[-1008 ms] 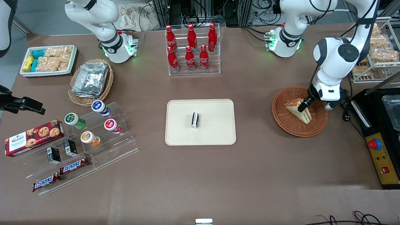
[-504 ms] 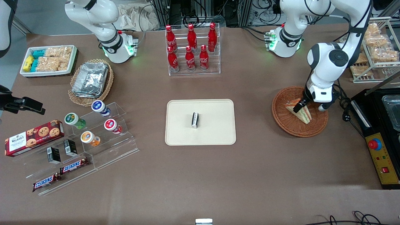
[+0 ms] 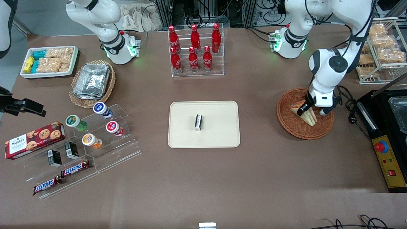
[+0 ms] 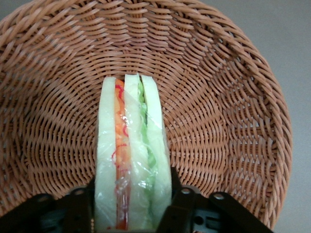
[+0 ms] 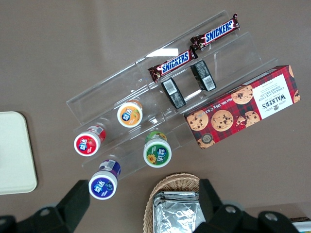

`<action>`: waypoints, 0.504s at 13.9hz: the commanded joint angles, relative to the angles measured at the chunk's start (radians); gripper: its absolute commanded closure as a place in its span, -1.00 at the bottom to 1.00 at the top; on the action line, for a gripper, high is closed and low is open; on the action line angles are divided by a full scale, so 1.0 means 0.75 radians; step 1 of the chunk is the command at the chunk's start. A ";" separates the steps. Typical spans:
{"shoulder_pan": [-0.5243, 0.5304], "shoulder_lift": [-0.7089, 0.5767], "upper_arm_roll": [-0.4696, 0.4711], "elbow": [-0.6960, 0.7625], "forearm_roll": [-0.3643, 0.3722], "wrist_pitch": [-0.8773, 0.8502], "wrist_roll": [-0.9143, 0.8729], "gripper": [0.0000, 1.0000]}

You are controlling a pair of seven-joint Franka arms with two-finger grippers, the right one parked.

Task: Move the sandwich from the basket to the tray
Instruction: 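Lower the left gripper and close it on the sandwich, then lift the sandwich out of the basket with the left gripper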

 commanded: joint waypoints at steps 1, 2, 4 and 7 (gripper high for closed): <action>0.001 0.006 0.000 -0.025 0.029 0.122 0.009 1.00; 0.001 -0.003 0.007 -0.023 0.029 0.119 0.032 1.00; 0.001 -0.025 0.007 -0.010 0.029 0.105 0.057 1.00; 0.001 -0.135 0.011 0.112 0.029 -0.212 0.132 1.00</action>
